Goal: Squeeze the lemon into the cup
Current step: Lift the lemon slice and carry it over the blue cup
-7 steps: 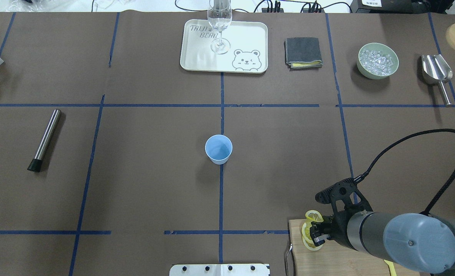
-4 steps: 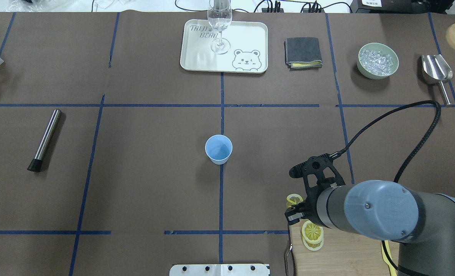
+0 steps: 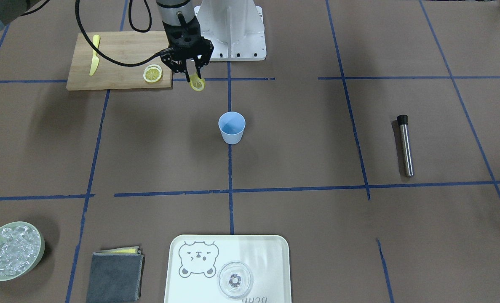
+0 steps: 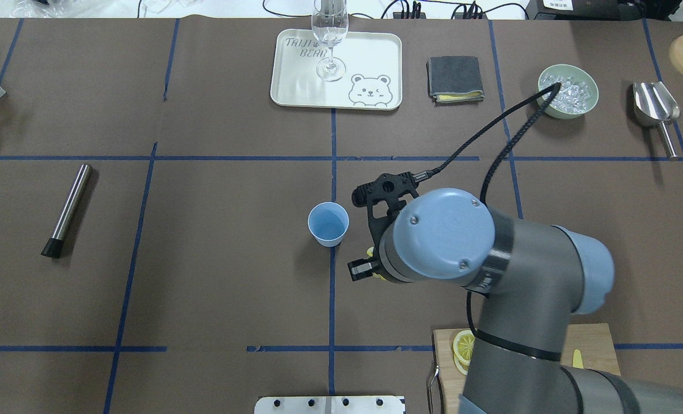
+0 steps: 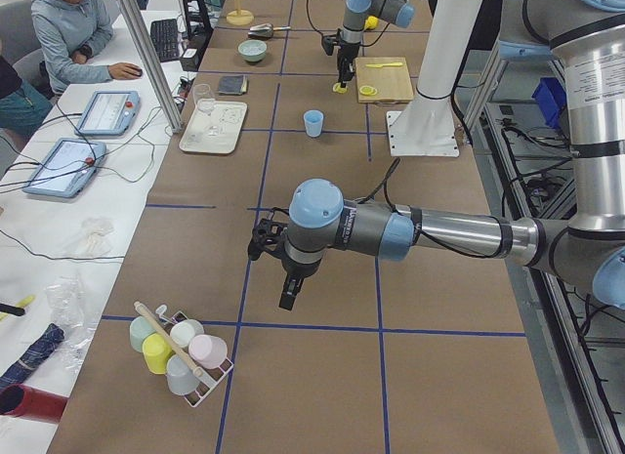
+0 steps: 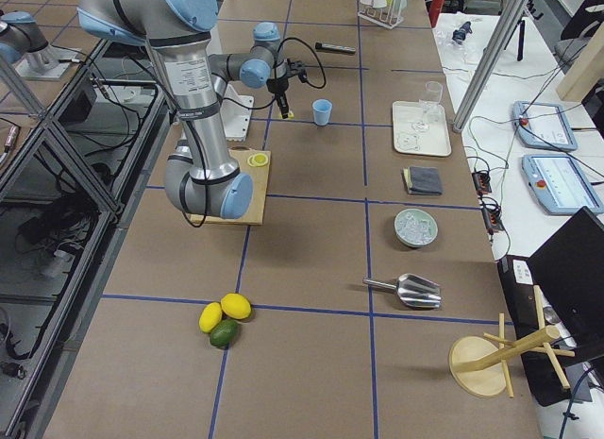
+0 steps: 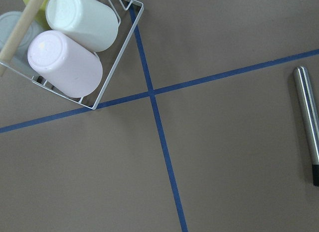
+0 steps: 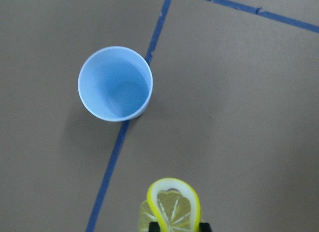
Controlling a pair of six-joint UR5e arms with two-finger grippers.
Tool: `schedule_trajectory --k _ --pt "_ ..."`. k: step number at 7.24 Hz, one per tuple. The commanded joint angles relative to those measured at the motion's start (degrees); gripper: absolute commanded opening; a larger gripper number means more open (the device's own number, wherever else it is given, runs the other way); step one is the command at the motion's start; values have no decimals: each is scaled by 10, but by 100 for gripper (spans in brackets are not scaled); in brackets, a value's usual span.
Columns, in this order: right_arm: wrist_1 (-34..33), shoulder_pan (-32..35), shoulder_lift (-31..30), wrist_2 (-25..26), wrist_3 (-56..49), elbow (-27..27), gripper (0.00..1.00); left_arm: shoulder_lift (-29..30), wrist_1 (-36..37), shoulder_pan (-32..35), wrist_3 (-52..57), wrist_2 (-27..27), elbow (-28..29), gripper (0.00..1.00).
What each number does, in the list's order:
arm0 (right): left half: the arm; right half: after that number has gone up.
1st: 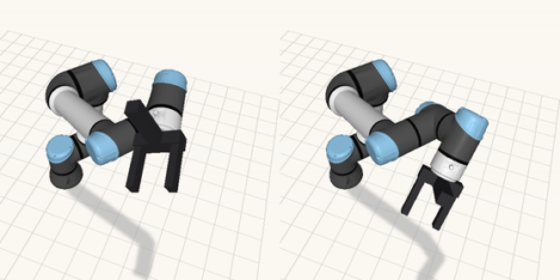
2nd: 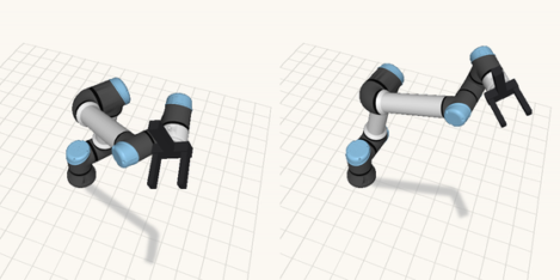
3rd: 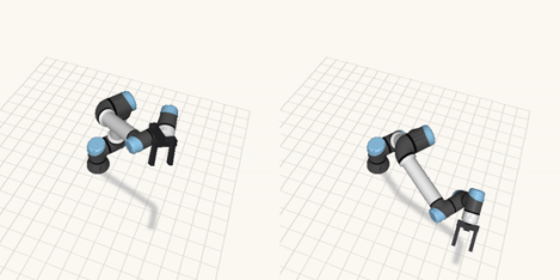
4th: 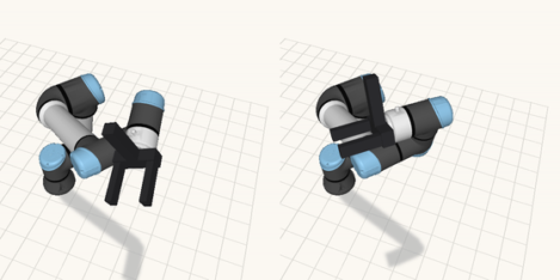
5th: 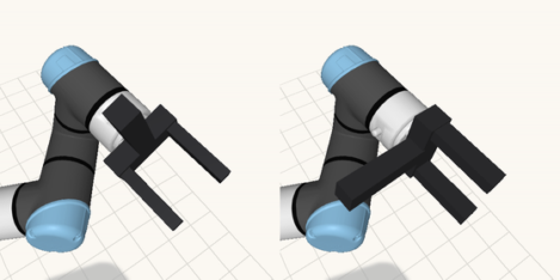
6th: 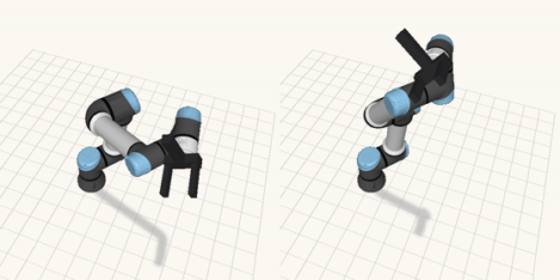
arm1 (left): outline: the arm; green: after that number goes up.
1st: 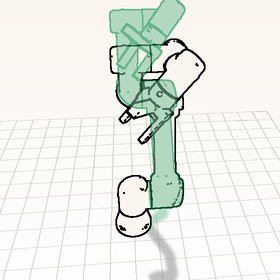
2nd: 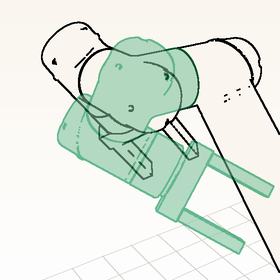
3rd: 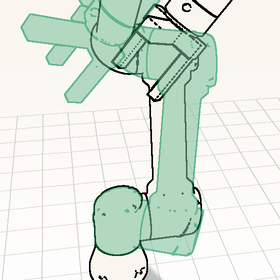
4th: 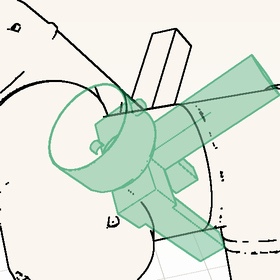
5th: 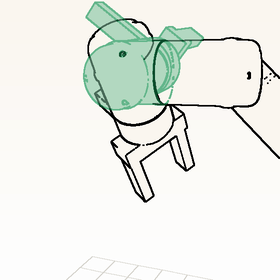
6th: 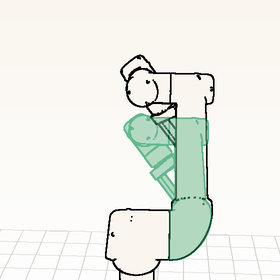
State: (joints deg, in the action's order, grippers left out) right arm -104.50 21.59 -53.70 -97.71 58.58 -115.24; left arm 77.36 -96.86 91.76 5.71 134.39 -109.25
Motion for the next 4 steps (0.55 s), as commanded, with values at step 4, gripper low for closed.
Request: schedule_trajectory --k 4 --pt "56 33 132 -3 8 197 34 0 0 0 0 0 -1 100"
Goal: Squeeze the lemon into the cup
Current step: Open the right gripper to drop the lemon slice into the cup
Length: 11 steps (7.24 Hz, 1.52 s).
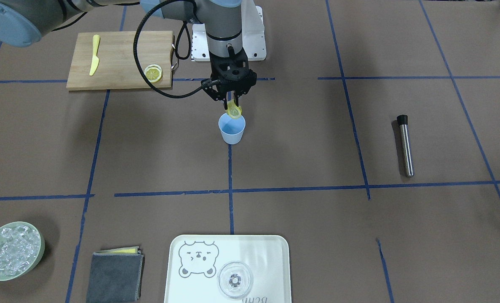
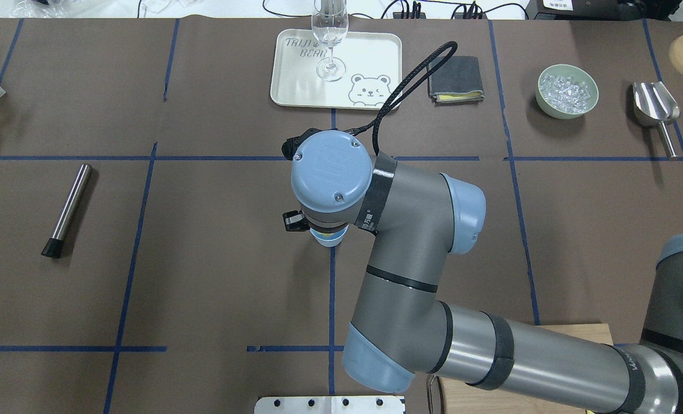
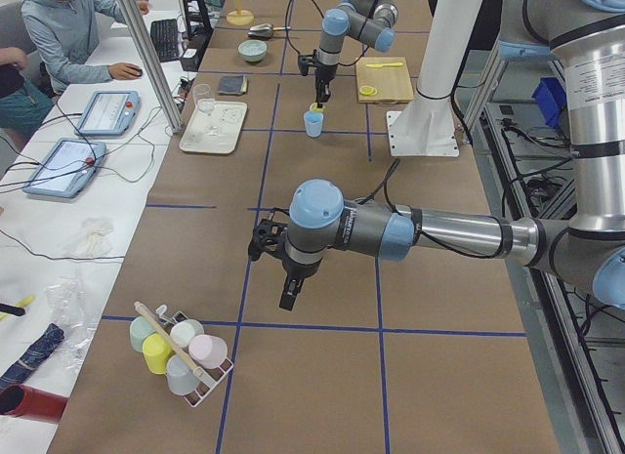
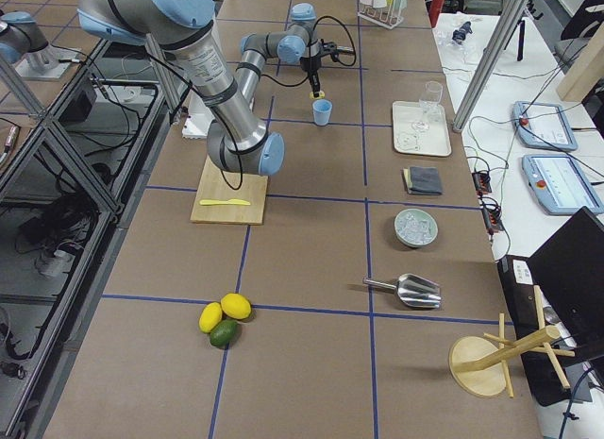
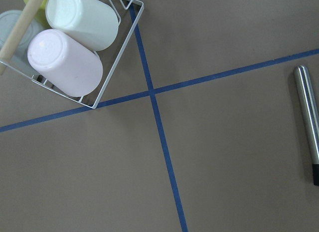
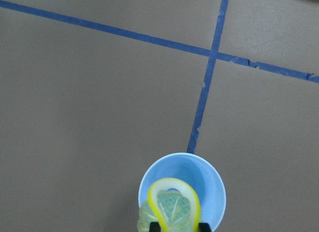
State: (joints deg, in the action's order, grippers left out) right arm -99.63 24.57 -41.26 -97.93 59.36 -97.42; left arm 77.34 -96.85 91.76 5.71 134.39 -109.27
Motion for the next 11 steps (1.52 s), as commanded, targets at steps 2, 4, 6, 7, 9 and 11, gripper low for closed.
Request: schedule_trajectory --k 2,4,6,7,9,11 --pt "5 2 4 -1 1 20 36 0 0 0 0 0 -1 100" --pt "6 2 0 -1 1 20 52 0 0 0 0 0 0 100" --pt "6 2 -1 -1 -5 20 62 0 0 0 0 0 0 100" --pt "6 2 -1 -1 -5 21 74 0 0 0 0 0 -1 100" --pt "6 2 -1 -2 -5 19 99 -1 1 1 0 0 -1 100" --pt "5 33 -8 -41 -11 14 99 0 -1 0 0 -7 5 100"
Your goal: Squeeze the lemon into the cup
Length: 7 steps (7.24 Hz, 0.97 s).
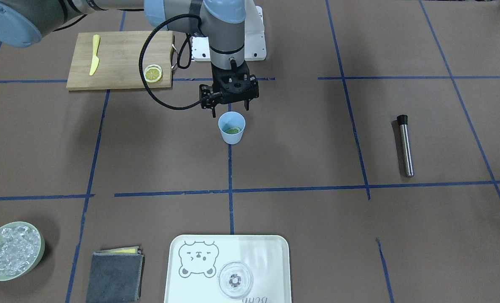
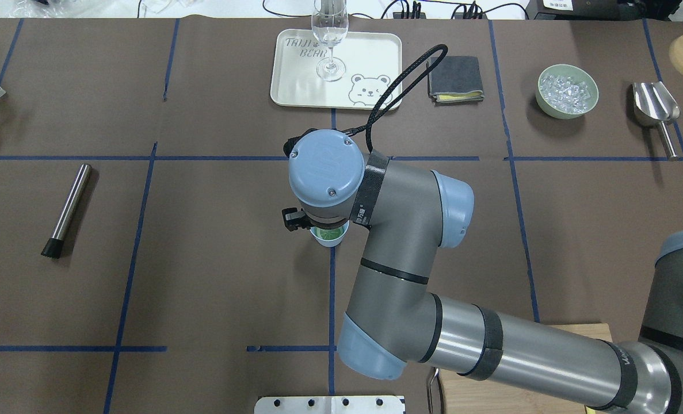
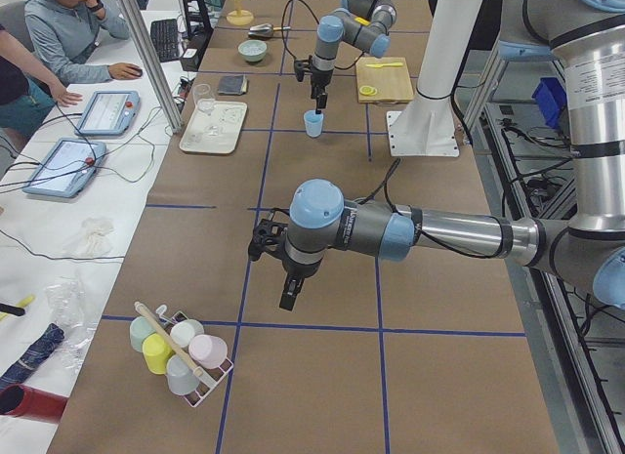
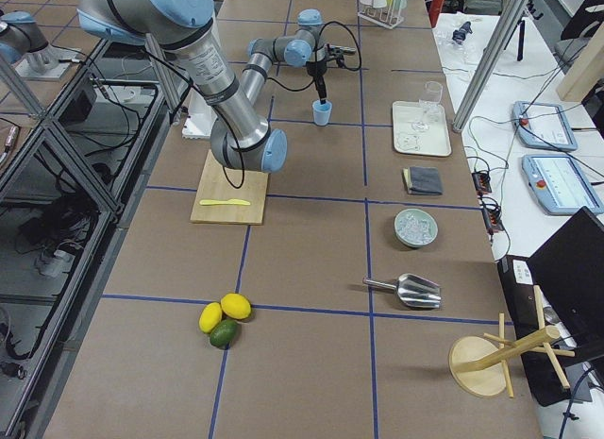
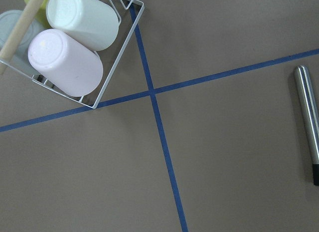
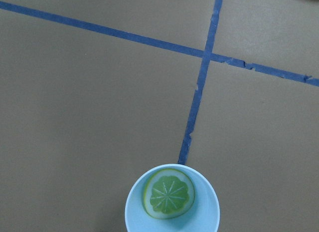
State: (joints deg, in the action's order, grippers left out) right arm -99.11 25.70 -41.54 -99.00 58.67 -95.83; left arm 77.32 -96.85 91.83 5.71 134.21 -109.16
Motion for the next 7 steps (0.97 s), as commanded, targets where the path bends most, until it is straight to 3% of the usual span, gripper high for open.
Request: schedule_trajectory --k 1,3,5,7 --pt "-1 58 -22 -77 -30 -15 99 3 -1 2 0 -7 -1 100" --pt "-1 156 -132 -134 -155 -86 100 13 -3 4 -6 -34 0 100" --pt "3 275 -254 -207 -317 -114 100 73 -25 6 -83 -28 -1 100" --pt "9 373 -419 -216 -355 -164 100 106 -47 7 -91 8 0 100"
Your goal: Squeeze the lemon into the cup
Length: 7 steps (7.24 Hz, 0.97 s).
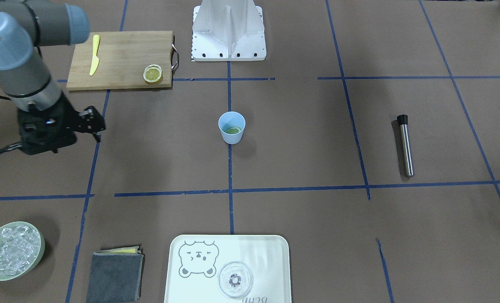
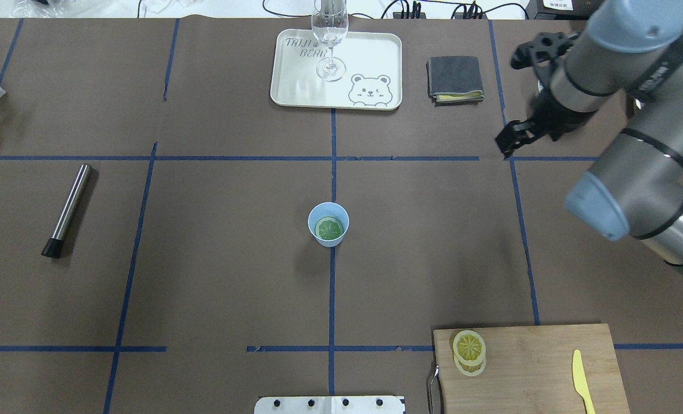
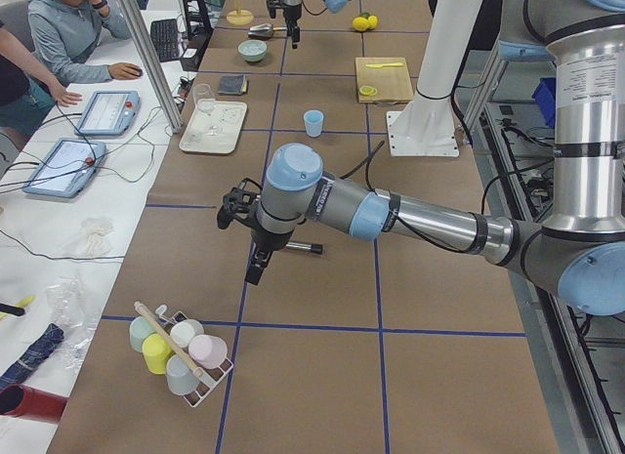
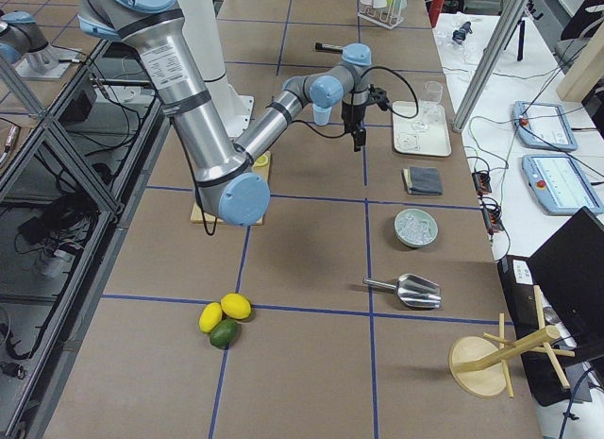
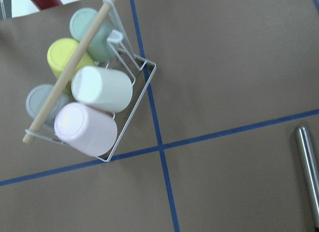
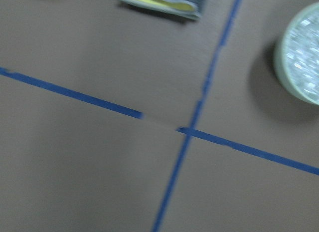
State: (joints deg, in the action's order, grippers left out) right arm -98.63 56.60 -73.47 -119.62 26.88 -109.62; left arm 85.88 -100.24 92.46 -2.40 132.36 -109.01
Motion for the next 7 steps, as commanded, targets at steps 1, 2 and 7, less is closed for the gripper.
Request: schedule_trajectory --k 1,2,7 --pt "15 135 -159 -15 -106 -16 100 13 -70 1 -11 42 19 100" --pt "15 201 -170 -78 -173 12 100 6 -160 0 -12 41 23 100" --pt "19 343 -222 -113 -331 110 100 -26 -260 -91 -108 25 48 100"
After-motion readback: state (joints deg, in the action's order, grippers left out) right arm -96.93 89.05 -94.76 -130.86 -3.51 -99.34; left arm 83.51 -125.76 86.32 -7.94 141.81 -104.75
